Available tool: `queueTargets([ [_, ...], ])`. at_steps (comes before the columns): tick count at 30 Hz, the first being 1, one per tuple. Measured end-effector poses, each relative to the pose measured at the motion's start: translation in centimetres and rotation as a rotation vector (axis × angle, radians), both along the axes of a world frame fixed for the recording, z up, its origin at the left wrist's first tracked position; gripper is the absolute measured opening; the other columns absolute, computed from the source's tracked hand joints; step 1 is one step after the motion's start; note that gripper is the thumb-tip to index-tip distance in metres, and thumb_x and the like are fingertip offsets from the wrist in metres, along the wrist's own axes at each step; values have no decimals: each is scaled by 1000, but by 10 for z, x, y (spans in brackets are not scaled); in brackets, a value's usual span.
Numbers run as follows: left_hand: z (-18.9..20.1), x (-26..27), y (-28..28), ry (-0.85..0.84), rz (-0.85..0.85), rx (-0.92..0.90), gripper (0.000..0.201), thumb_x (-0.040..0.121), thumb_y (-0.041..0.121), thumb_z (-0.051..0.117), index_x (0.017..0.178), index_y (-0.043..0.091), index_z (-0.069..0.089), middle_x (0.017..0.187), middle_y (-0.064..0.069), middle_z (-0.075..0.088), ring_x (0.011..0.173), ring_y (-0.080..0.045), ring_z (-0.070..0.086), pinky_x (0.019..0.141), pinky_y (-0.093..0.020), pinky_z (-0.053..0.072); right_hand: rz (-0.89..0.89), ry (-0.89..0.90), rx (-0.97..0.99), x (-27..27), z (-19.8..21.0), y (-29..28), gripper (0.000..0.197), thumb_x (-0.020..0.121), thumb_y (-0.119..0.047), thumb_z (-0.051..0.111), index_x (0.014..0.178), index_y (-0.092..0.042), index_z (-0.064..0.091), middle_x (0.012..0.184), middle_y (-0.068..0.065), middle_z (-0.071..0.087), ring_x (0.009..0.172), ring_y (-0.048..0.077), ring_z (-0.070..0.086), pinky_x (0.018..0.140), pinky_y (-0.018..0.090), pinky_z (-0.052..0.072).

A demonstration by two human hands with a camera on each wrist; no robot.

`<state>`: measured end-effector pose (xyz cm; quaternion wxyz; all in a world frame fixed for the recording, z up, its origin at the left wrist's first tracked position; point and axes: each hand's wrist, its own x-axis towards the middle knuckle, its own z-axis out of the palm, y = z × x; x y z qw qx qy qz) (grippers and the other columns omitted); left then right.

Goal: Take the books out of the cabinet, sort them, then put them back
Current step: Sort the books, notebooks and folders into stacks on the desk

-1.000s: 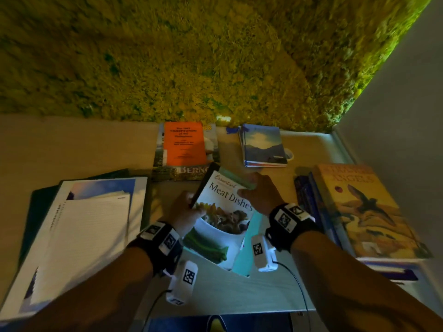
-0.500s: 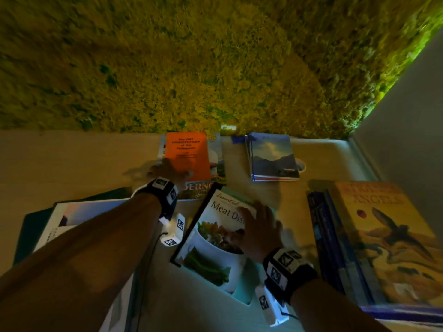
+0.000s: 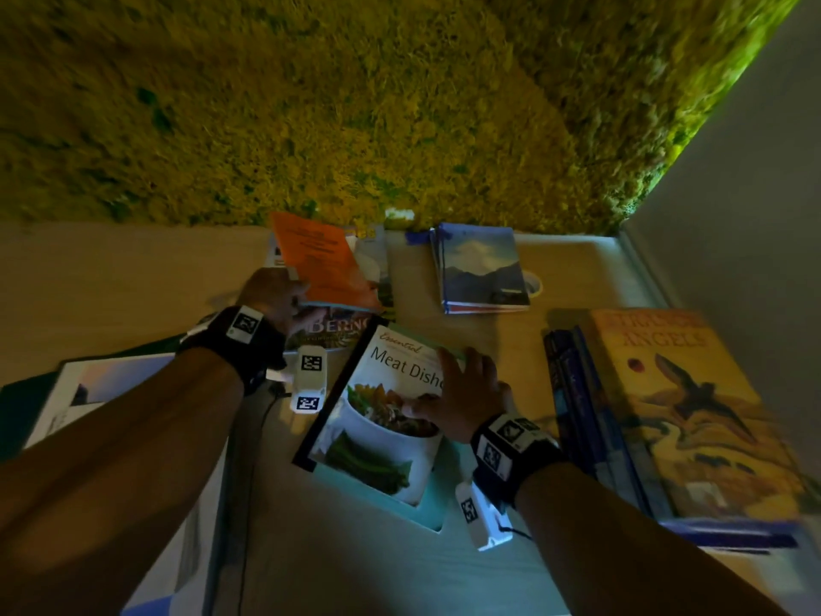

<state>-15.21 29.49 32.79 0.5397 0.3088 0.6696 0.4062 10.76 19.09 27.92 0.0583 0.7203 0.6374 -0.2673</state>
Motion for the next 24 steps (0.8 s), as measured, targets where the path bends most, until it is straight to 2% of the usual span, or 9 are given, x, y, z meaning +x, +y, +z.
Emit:
queueTargets([
  [4,26,8,-29,-361,78,68,24,103,-4,41,121,3,55,147,-27,42,138,-44,41,109,-50,41,-3,-5,-2,1,-5,-1,113,74,-85,58,161,-40,1,171,5,-5,157,36,-5,121,65,13],
  [7,33,16,-55,-442,68,77,39,102,-8,36,140,-1,41,151,-29,40,137,-46,42,103,-49,46,5,0,6,2,-10,-1,111,73,-86,57,160,-41,3,171,4,-5,157,35,-5,121,65,12],
  [9,29,17,-76,-354,-64,54,46,97,-10,39,139,8,46,143,-25,51,124,-43,56,79,-43,59,8,25,27,4,-14,-1,102,80,-79,56,160,-40,7,171,3,-2,157,34,-2,121,64,13],
  [12,7,22,-111,-289,-274,-37,47,97,-6,44,128,27,58,123,-7,67,108,-30,67,76,-44,61,-79,202,107,17,-14,1,72,100,-47,54,161,-25,22,170,9,15,156,32,16,122,54,24],
  [15,-28,29,-132,302,-501,-33,37,95,5,53,127,22,55,107,4,63,86,-20,66,66,-36,55,-250,301,188,35,-8,0,57,102,-30,56,154,-15,39,159,18,36,143,38,41,114,44,40],
  [18,-49,28,-135,781,-542,-24,32,84,36,62,114,24,63,105,-4,65,82,-21,64,63,-33,52,-286,236,72,41,-8,-10,56,100,-45,54,143,-10,47,141,23,50,127,43,51,95,41,46],
  [20,-49,30,-133,792,-566,-35,42,74,53,63,103,22,63,98,-5,65,75,-21,66,56,-31,52,-302,299,-4,34,-8,-18,65,87,-63,58,130,-15,50,127,24,59,107,41,65,83,45,57],
  [22,-36,34,-132,744,-634,-37,32,80,47,66,88,16,63,84,-5,67,67,-19,67,54,-28,51,-350,361,3,34,-19,-21,82,64,-75,59,126,-23,50,124,19,59,94,39,70,79,51,63],
  [24,-34,32,-128,627,-673,-54,22,87,34,68,79,13,68,80,-4,70,71,-19,68,60,-26,48,-378,423,15,35,-30,-18,103,52,-78,59,139,-27,44,130,15,55,97,39,70,79,53,63],
])
